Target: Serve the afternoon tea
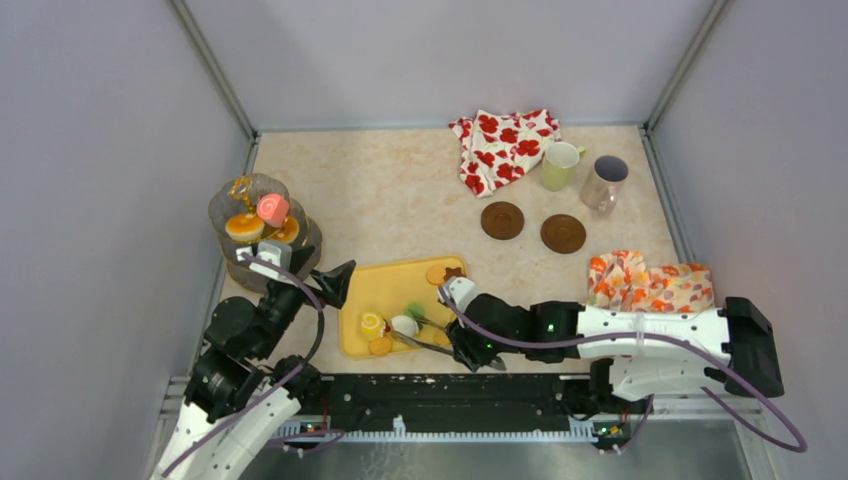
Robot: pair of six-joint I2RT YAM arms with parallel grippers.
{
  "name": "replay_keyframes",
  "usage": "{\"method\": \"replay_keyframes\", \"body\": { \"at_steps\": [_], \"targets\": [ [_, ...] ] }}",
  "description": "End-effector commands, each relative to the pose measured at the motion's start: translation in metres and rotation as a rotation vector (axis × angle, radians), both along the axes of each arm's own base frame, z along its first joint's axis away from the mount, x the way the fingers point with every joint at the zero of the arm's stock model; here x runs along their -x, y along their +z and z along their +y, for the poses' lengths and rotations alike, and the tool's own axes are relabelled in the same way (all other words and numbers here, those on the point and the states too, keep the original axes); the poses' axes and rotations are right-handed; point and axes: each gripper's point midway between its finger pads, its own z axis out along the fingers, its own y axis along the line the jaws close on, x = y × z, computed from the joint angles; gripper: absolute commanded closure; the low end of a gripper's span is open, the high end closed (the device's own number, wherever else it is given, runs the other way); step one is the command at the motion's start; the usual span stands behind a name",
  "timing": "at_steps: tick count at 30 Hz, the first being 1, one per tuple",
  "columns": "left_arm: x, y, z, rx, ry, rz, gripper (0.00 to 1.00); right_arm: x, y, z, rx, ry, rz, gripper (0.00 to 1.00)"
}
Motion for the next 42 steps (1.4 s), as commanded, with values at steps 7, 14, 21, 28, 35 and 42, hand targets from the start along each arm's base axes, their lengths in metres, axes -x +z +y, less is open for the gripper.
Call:
{"method": "replay_keyframes", "body": {
  "at_steps": [7,14,21,28,35,42],
  "targets": [
    [-0.002,0.011,-0.001,0.011,-0.002,-0.022,0.01,-0.016,0.065,0.014,-0.202,-0.072,-0.100,0.60],
    [-0.001,0.027,-0.001,0.044,-0.002,-0.031,0.01,-0.027,0.080,0.015,-0.249,-0.123,-0.143,0.61],
    [0.009,0.081,0.000,0.107,-0.019,-0.084,0.01,-0.048,0.117,0.042,-0.372,-0.176,-0.234,0.61],
    [0.025,0.133,0.005,0.180,-0.036,-0.117,0.01,-0.068,0.161,0.089,-0.511,-0.184,-0.309,0.61],
    [0.039,0.157,0.006,0.215,-0.071,-0.127,0.01,-0.067,0.176,0.149,-0.549,-0.094,-0.300,0.61],
    [0.043,0.160,0.010,0.223,-0.065,-0.133,0.01,-0.057,0.172,0.200,-0.555,-0.013,-0.254,0.61]
  ]
}}
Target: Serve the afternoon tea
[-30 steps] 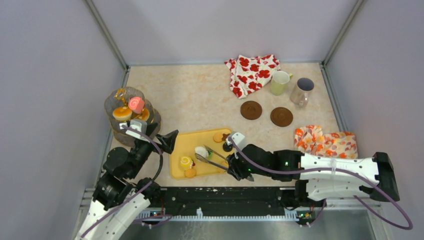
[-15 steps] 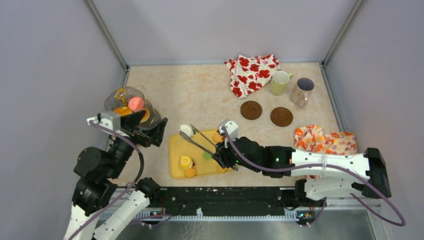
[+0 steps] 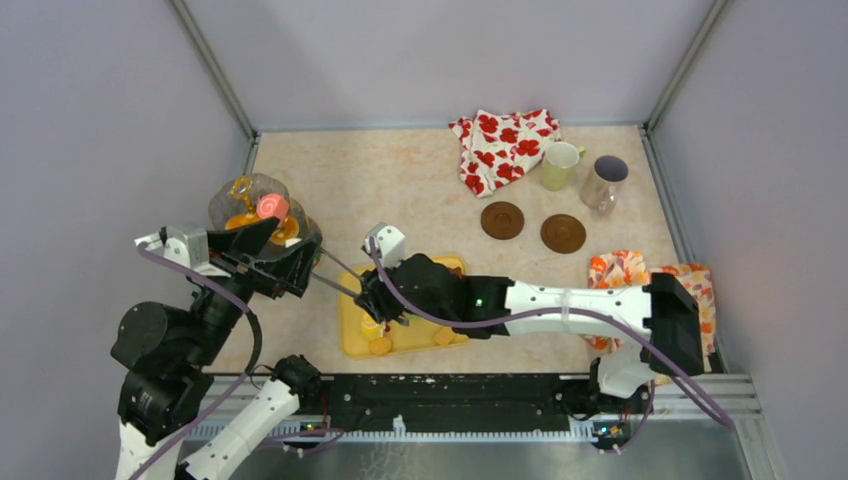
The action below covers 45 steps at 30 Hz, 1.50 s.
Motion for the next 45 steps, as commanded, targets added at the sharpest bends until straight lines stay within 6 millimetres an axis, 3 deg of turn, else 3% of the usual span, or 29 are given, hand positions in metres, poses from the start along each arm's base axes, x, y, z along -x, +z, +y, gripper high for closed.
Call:
{"method": "replay_keyframes", "body": {
  "at_steps": [1,10,16,25,31,45],
  "targets": [
    [0.002,0.004,-0.001,0.010,-0.012,0.005,0.01,0.006,0.036,0.040,-0.109,0.064,-0.018,0.61],
    [0.005,0.004,-0.001,0.010,-0.019,0.005,0.01,0.009,0.031,0.077,-0.112,0.102,0.011,0.61],
    [0.004,0.004,-0.002,0.011,-0.022,0.004,0.01,0.005,0.034,0.094,-0.124,0.098,0.007,0.61],
    [0.007,0.006,-0.001,0.015,-0.025,-0.003,0.01,0.003,0.020,0.119,-0.097,0.115,0.014,0.60],
    [0.007,0.006,-0.001,0.013,-0.024,-0.003,0.01,-0.002,0.021,0.127,-0.113,0.103,0.009,0.60],
    [0.009,0.007,0.001,0.010,-0.020,-0.010,0.01,-0.016,0.000,0.138,-0.092,0.064,0.006,0.61]
  ]
}}
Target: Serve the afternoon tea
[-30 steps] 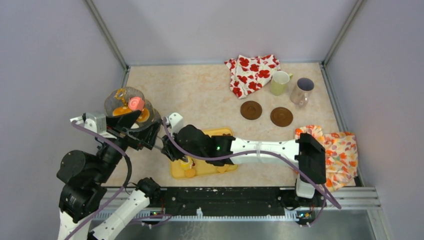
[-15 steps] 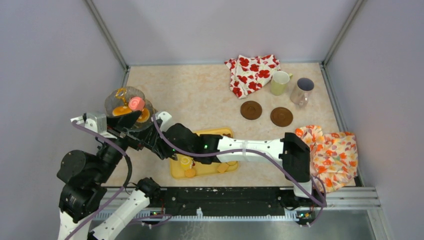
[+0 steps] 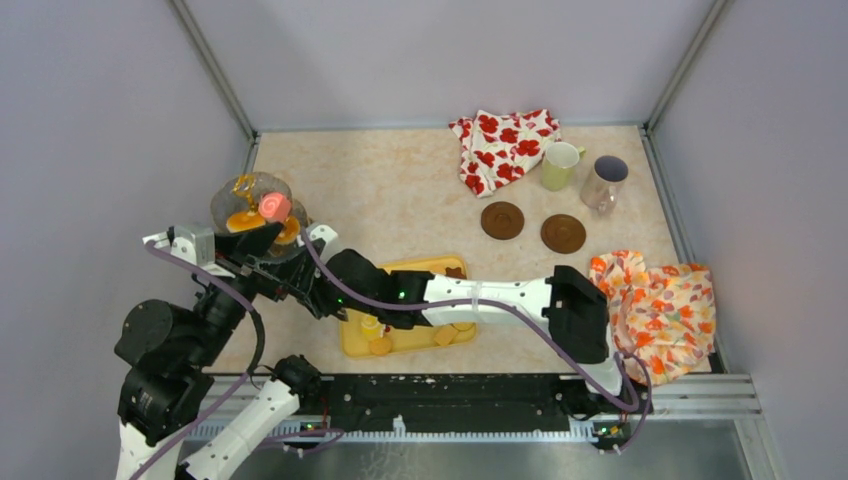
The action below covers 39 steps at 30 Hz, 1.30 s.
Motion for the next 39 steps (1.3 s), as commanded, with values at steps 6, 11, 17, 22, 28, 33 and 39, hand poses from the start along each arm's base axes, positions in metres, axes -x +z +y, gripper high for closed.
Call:
{"method": "replay_keyframes", "body": {
  "at_steps": [6,11,17,22,28,33,39],
  "targets": [
    [0.008,0.020,0.004,0.022,-0.003,-0.059,0.01,-0.012,0.026,0.018,-0.090,-0.027,-0.033,0.61],
    [0.009,0.020,0.005,0.022,-0.003,-0.060,0.01,-0.016,0.021,0.024,-0.080,-0.038,-0.038,0.60],
    [0.009,0.019,0.006,0.018,0.003,-0.058,0.01,-0.023,0.016,0.028,-0.071,-0.060,-0.049,0.60],
    [0.009,0.018,0.007,0.017,0.005,-0.056,0.01,-0.029,0.005,0.026,-0.017,-0.080,-0.060,0.60],
    [0.008,0.015,0.004,0.021,-0.005,-0.048,0.01,-0.037,0.001,0.028,-0.003,-0.103,-0.061,0.58],
    [0.008,0.015,0.004,0.022,-0.005,-0.050,0.01,-0.039,0.001,0.028,0.004,-0.108,-0.063,0.53],
    [0.007,0.014,0.005,0.017,0.003,-0.050,0.01,-0.034,0.014,0.023,-0.020,-0.093,-0.060,0.50]
  ]
}}
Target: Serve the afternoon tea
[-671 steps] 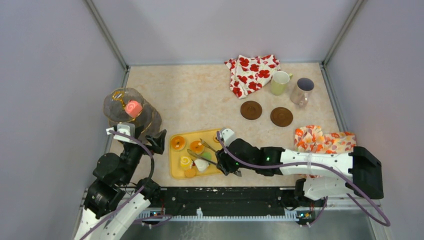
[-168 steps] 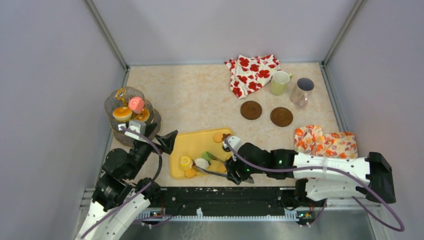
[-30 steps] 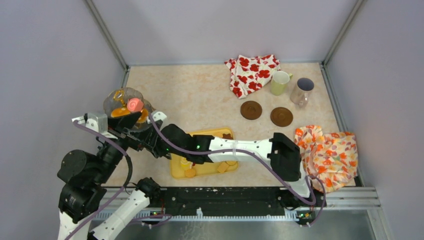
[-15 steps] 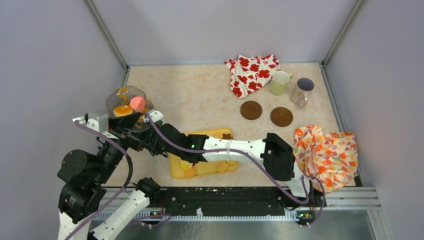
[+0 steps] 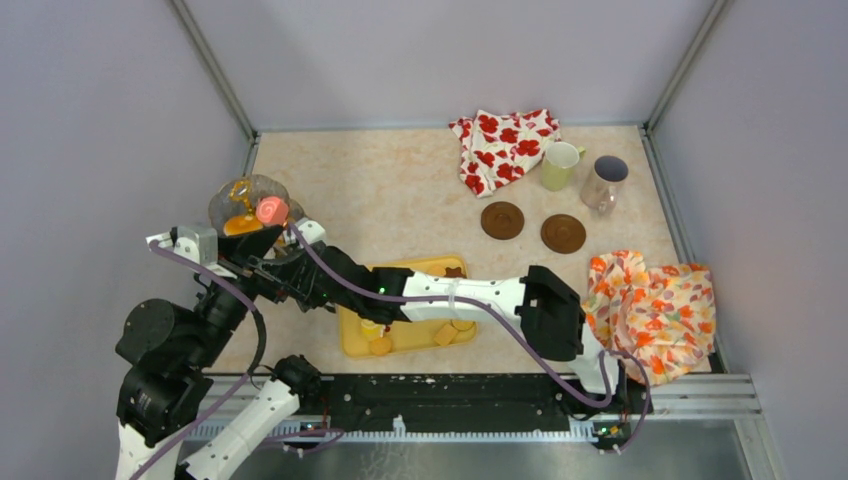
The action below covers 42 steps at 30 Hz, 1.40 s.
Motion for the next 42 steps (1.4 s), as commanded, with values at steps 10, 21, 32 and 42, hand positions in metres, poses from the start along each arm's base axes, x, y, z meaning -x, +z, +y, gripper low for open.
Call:
{"method": "replay_keyframes", "body": {
  "at_steps": [10,21,32,42],
  "targets": [
    [0.003,0.019,0.002,0.033,0.000,-0.071,0.01,0.009,0.057,-0.027,-0.093,0.031,-0.022,0.53],
    [-0.003,0.014,0.000,0.016,0.008,-0.062,0.01,0.030,0.049,-0.079,-0.046,0.077,0.015,0.56],
    [-0.013,-0.012,-0.008,-0.019,-0.001,-0.033,0.01,0.040,0.024,-0.170,0.061,-0.005,0.047,0.56],
    [-0.027,-0.065,-0.018,-0.040,-0.014,0.010,0.01,0.025,-0.007,-0.266,0.177,-0.212,0.082,0.56]
  ]
}}
